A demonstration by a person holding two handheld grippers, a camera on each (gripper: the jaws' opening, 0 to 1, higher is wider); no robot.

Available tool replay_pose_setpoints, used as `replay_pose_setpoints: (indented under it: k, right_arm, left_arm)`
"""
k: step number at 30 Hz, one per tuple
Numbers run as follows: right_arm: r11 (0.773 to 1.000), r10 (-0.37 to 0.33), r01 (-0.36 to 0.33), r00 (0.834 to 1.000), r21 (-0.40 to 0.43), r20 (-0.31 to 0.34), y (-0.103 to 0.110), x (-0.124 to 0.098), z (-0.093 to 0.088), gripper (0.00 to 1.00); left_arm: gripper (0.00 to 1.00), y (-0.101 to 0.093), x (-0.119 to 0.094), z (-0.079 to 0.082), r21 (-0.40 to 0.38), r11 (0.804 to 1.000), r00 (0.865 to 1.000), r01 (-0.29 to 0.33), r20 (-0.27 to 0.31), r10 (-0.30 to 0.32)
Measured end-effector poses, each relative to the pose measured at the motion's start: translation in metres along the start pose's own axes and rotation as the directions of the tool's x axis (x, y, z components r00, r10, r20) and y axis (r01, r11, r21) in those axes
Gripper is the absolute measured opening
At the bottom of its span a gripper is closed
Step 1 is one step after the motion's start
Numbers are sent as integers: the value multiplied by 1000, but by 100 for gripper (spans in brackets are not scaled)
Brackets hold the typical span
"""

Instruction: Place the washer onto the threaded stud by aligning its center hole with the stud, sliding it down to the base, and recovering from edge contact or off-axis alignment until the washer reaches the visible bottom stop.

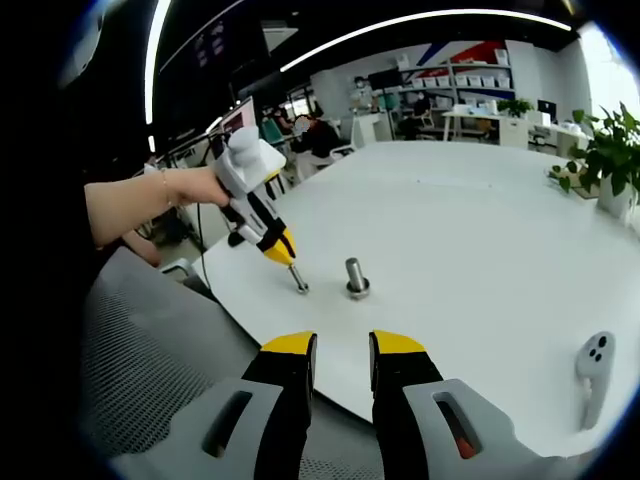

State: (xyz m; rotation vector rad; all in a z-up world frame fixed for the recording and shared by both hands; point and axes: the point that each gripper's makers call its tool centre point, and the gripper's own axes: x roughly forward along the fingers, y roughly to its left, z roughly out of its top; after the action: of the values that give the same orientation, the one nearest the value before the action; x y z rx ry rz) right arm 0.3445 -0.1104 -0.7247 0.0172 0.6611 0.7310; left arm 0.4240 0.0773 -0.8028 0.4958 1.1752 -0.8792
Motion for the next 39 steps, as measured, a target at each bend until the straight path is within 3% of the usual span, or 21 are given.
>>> replay_pose_setpoints:
  k: [10,12,14,16,21,30,33,34,39]
  right_arm:
    - [1000,-2,2,1000,-1,2,1,0,0,23]
    - [1000,-5,5,1000,0,2,0,0,0,23]
    - [1000,-7,7,1000,4,6,-1,0,1,23]
    - [1000,-6,6,1000,4,6,-1,0,1,23]
    - [1000,-1,1,1000,-1,1,0,0,0,23]
    - [1000,-6,6,1000,4,6,-1,-1,1,23]
    - [1000,-6,5,1000,4,6,-1,-1,1,23]
    - [1000,-5,5,1000,4,6,-1,-1,1,23]
    - [1000,-5,5,1000,6,9,-1,-1,1,23]
  left_arm:
    - [7,-8,-7,0,16,1000,1000,-10,8,10]
    - [6,-2,-16,9,27,997,995,-70,68,68]
    - [4,4,-24,15,-7,993,985,-119,126,119]
    - [4,6,-25,19,11,986,970,-165,183,160]
    - [3,-5,-3,2,-16,995,987,-102,127,103]
    - [3,-7,-2,5,-3,994,986,-107,131,107]
    - [3,-5,5,-3,24,993,991,-115,77,113]
    - [3,-6,-1,4,10,993,987,-115,114,113]
    - [5,-8,3,2,7,994,988,-106,111,105]
